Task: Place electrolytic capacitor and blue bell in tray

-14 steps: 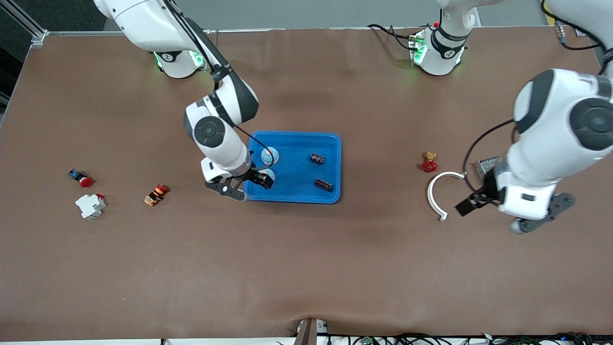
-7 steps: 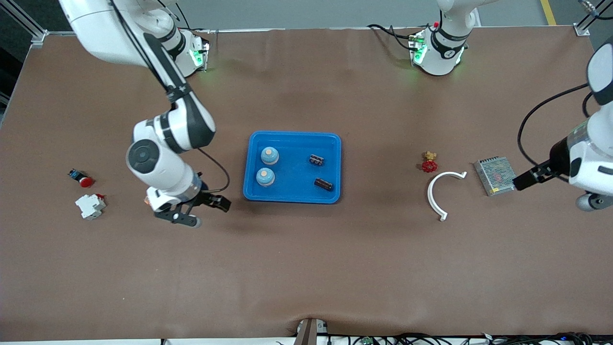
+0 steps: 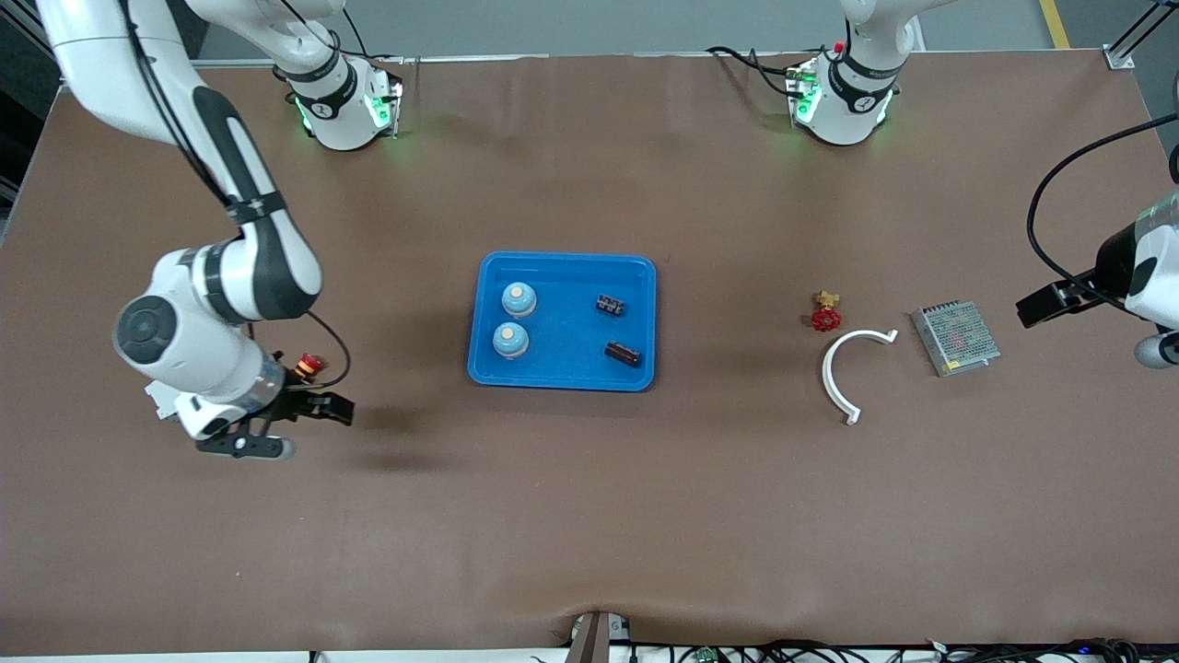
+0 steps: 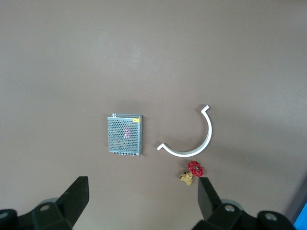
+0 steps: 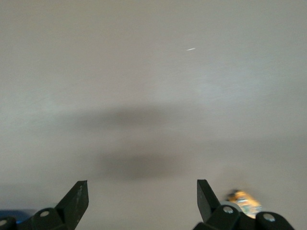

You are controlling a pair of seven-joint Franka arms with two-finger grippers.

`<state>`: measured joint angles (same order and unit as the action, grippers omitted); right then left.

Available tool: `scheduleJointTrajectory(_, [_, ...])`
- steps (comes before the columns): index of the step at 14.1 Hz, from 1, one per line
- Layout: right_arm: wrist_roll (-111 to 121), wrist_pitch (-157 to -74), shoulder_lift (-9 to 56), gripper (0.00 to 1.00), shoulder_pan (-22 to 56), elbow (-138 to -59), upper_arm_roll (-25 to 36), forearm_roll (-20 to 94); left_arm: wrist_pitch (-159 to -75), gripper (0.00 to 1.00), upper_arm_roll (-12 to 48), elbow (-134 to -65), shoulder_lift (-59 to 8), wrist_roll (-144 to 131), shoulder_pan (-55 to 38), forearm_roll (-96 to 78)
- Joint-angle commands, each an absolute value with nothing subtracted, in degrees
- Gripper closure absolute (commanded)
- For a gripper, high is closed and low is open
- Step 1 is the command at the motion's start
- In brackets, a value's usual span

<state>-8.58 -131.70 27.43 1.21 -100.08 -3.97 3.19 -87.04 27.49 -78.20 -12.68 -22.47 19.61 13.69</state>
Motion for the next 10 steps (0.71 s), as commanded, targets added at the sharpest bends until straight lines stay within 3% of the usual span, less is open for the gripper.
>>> scheduleJointTrajectory(1, [-7.47,-126.33,25.24,0.00,-1.84,-98.44,-5.10,2.55,-85.87,0.00,26.81,-79.72,-7.22,-18.57,19.78,12.58])
scheduleJointTrajectory(3, [-7.30,-118.87,23.04,0.00,-2.37,-94.77,-5.10,1.24,-85.96,0.00,23.75,-81.03,-4.84,-15.21,16.72,10.91])
scheduleJointTrajectory(5, [-7.12,-108.60,21.28,0.00,-2.37,-88.28,-5.18,0.00,-85.87,0.00,14.37,-84.53,-1.77,-14.51,8.56,6.53])
scheduleJointTrajectory(8, [-7.21,-91.98,20.66,0.00,-2.20,-77.54,-5.10,0.00,-85.96,0.00,8.37,-85.51,-0.27,-11.87,2.75,5.45])
scheduleJointTrajectory(10, [-7.12,-89.13,19.34,0.00,-2.29,-75.24,-5.01,0.18,-86.22,0.00,5.72,-87.53,1.31,-10.55,0.53,5.01])
